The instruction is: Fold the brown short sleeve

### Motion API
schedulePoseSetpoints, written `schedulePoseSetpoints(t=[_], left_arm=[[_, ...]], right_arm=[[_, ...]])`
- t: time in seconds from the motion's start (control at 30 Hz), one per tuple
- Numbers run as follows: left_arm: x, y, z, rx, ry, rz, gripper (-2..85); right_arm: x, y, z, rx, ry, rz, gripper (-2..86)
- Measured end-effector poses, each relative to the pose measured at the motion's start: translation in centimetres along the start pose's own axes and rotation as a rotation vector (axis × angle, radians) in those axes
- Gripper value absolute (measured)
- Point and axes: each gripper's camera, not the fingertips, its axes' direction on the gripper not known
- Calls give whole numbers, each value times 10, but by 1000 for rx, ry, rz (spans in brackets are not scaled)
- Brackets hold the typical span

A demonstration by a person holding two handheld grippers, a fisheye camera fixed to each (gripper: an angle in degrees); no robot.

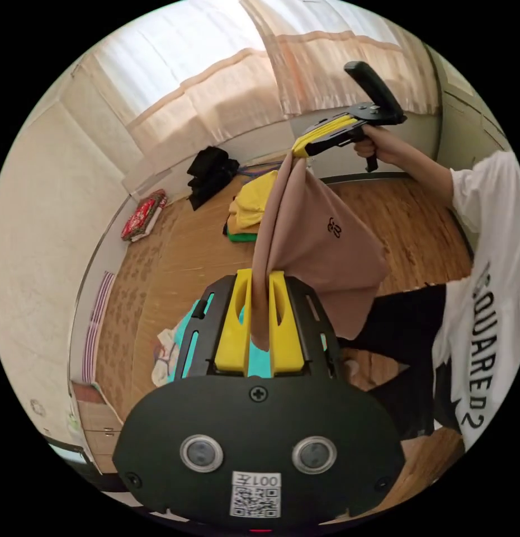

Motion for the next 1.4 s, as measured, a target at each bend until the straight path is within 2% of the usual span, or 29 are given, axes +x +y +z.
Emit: schedulePoseSetpoints(t=[0.07,0.2,0.33,0.47,0.6,0.67,0.8,0.87,0.97,1.1,1.17,1.27,1.4], left_arm=[[-28,-43,27,-6,-29,-12,51],[-86,-145,62,41,-198,-46,51],[-105,-200,94,136,-135,-112,51],[-62,-230,190,42,-216,13,51],[9,-232,301,-58,-131,128,51],[38,-229,327,-102,-138,162,49],[87,-222,332,-108,-456,342,41],[93,-219,328,-121,-487,372,32],[92,-218,316,-137,-435,330,3],[93,-204,324,-180,-407,326,-8],[90,-192,319,-190,-362,303,-9],[75,-162,297,-197,-218,163,-8],[44,-80,262,-256,-114,-109,0]], right_arm=[[39,-17,12,0,64,-2,11],[142,-71,23,95,164,52,11],[214,-92,24,134,192,132,11],[281,-58,65,-59,104,197,12],[318,24,123,-317,144,291,12],[326,54,141,-388,130,331,12],[325,68,145,-330,96,337,12],[319,60,140,-294,134,306,12],[311,49,138,-264,158,278,12],[308,52,172,-419,103,306,12],[298,51,174,-405,115,309,12],[275,41,167,-413,218,286,13],[206,23,165,-505,411,68,17]])
